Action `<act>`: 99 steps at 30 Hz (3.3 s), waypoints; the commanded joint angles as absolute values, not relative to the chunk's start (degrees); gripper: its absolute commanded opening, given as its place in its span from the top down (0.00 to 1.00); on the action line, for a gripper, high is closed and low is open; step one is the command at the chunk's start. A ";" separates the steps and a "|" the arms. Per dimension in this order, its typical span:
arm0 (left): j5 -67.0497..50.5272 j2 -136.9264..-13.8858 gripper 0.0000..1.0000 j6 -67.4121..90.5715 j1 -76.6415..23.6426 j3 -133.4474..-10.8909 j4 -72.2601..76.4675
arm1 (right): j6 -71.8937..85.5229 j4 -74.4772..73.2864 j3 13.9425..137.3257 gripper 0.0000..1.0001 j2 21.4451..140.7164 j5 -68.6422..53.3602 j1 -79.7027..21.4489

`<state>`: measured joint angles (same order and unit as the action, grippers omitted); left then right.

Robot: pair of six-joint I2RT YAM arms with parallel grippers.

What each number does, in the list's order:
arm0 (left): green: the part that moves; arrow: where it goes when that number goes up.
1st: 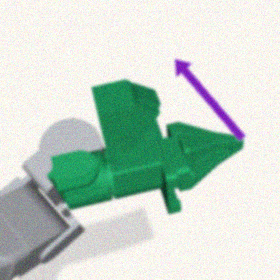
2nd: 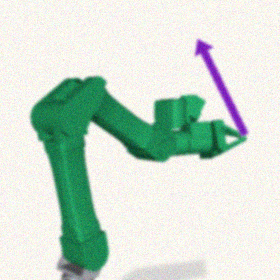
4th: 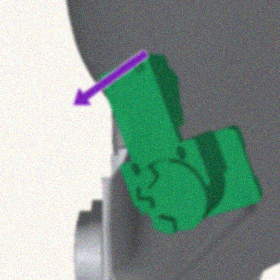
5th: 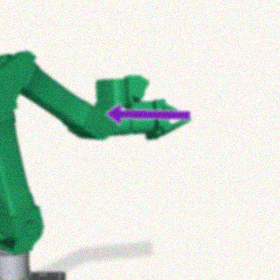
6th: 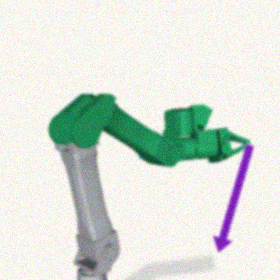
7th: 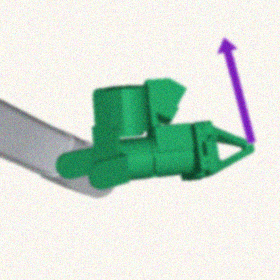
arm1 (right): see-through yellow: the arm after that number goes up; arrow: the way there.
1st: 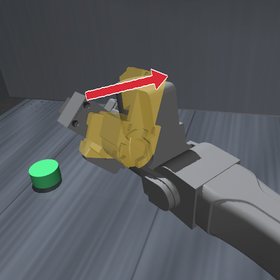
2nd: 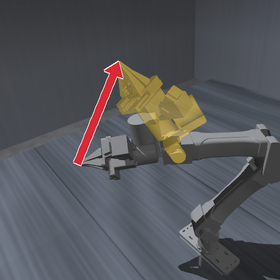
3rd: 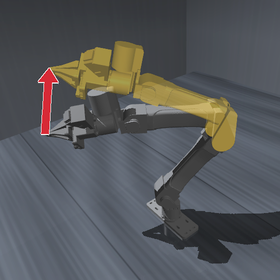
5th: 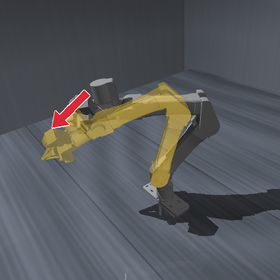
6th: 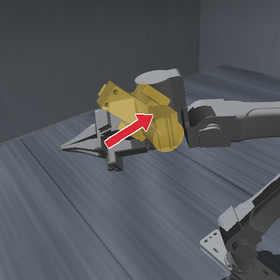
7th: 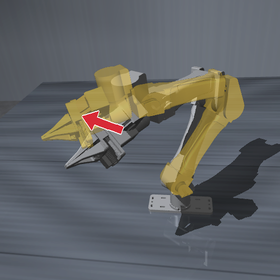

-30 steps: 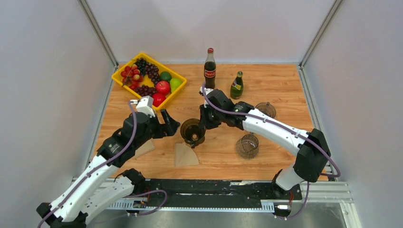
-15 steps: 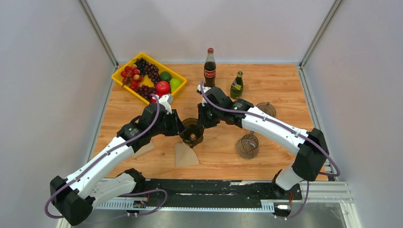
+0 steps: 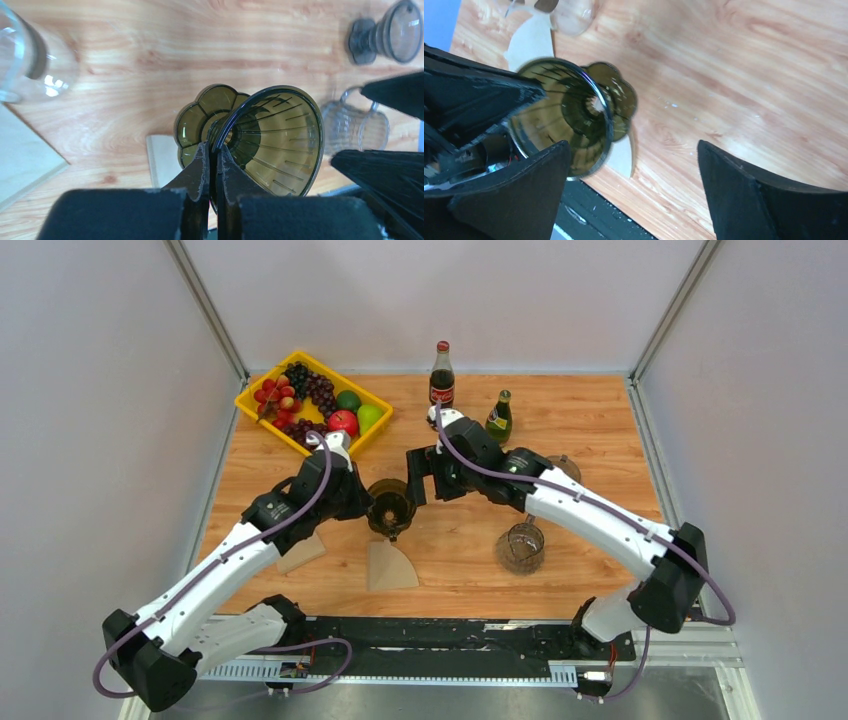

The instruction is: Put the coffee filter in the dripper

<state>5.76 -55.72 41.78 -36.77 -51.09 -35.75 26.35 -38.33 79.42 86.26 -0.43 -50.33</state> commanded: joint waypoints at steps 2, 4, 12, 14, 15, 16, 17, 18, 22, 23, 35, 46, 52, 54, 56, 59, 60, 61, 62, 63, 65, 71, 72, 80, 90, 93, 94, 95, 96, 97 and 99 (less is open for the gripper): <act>20.00 -54.90 1.00 42.85 -36.90 -59.27 -40.59 | 28.25 -36.43 75.51 0.00 76.96 13.13 -49.52; 23.27 -55.15 1.00 42.96 -36.53 -61.58 -42.87 | 28.10 -36.34 73.03 0.00 74.61 16.32 -49.12; 26.74 -53.61 1.00 44.20 -28.90 -64.95 -44.18 | 26.10 -36.32 64.57 0.00 70.01 15.11 -45.30; 26.45 -53.23 1.00 44.02 -25.88 -65.27 -43.99 | 25.31 -36.22 62.83 0.00 69.52 14.53 -45.13; 26.36 -53.08 1.00 43.98 -24.89 -65.47 -44.01 | 25.07 -36.11 62.08 0.00 69.33 14.31 -45.13; 25.95 -53.04 1.00 43.80 -22.72 -65.65 -43.92 | 24.72 -36.03 61.52 0.00 69.03 14.07 -45.15; 25.67 -52.94 1.00 43.65 -21.65 -65.87 -43.84 | 24.56 -36.00 61.04 0.00 68.73 13.83 -45.10; 25.25 -52.97 1.00 43.43 -19.67 -65.94 -43.63 | 24.41 -35.90 60.67 0.00 68.47 13.74 -45.10; 22.49 -53.75 1.00 43.37 -13.66 -65.69 -42.51 | 24.07 -35.38 59.78 0.00 67.73 14.14 -45.11; 20.85 -53.95 1.00 43.39 -12.81 -65.67 -42.39 | 24.00 -35.32 59.77 0.00 67.66 14.22 -45.10; 11.18 -57.36 1.00 43.53 -3.78 -63.16 -40.54 | 23.95 -34.76 58.33 0.00 67.59 15.19 -45.06; 11.52 -58.24 1.00 44.44 -2.64 -61.14 -41.59 | 24.52 -34.64 58.21 0.00 68.79 15.14 -45.09; 12.21 -58.16 0.97 44.92 -2.56 -60.37 -41.98 | 24.43 -34.69 58.47 0.00 68.69 15.11 -45.00; 12.45 -58.27 0.97 44.87 -2.54 -60.24 -42.05 | 24.41 -34.63 58.41 0.00 68.60 15.05 -45.05; 12.60 -58.27 0.96 44.81 -2.54 -60.08 -42.01 | 24.43 -34.65 58.22 0.00 68.49 15.07 -45.07; 12.84 -58.23 0.93 44.82 -2.48 -59.79 -42.06 | 24.52 -34.70 58.14 0.00 68.46 15.11 -45.02; 12.95 -58.25 0.90 44.82 -2.49 -59.78 -42.09 | 24.37 -34.69 58.12 0.00 68.47 14.98 -45.06; 13.02 -58.20 0.88 44.87 -2.52 -59.64 -42.14 | 24.16 -34.68 58.22 0.00 68.40 15.07 -45.01; 13.19 -58.24 0.85 44.90 -2.50 -59.61 -42.29 | 24.02 -34.62 58.12 0.00 68.36 15.22 -45.08; 13.27 -58.24 0.82 44.86 -2.48 -59.60 -42.37 | 24.00 -34.71 58.02 0.00 68.22 15.58 -45.06; 13.78 -58.11 0.77 44.91 -2.46 -59.67 -42.63 | 23.83 -34.64 57.85 0.00 68.00 16.01 -45.04; 14.44 -57.36 0.57 44.05 -2.33 -60.64 -43.57 | 23.44 -34.63 57.53 0.00 67.87 15.63 -45.03; 14.47 -57.10 0.54 43.91 -2.35 -60.89 -43.67 | 23.05 -34.63 57.51 0.00 67.85 15.35 -45.03; 14.40 -54.57 0.15 42.62 -2.36 -62.45 -44.57 | 22.03 -34.63 57.61 0.00 67.53 14.91 -45.01; 4.95 -47.13 0.00 38.97 -2.35 -61.19 -46.01 | 22.13 -33.59 57.46 0.00 67.59 12.55 -45.04; 1.50 -44.18 0.00 38.64 -2.37 -58.23 -46.63 | 22.47 -32.28 57.23 0.00 67.65 10.22 -45.04; -0.24 -43.63 0.00 38.55 -2.35 -57.50 -46.90 | 22.68 -31.83 57.09 0.00 67.75 9.47 -45.02; -1.48 -42.50 0.00 38.39 -2.36 -55.88 -47.01 | 22.94 -31.22 56.82 0.00 67.87 8.65 -45.02; -3.49 -42.04 0.00 38.07 -2.37 -55.01 -47.50 | 23.35 -30.60 56.64 0.00 68.04 7.65 -45.05; -4.21 -41.14 0.00 37.98 -2.37 -53.79 -47.92 | 23.73 -29.97 56.50 0.00 68.29 6.39 -45.01; -5.95 -39.83 0.00 37.71 -2.37 -52.34 -49.48 | 24.51 -28.40 56.07 0.00 68.87 3.67 -45.06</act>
<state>0.47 -41.58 39.46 -2.85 -55.02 -46.19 22.57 -33.89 56.77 68.86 9.37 -45.12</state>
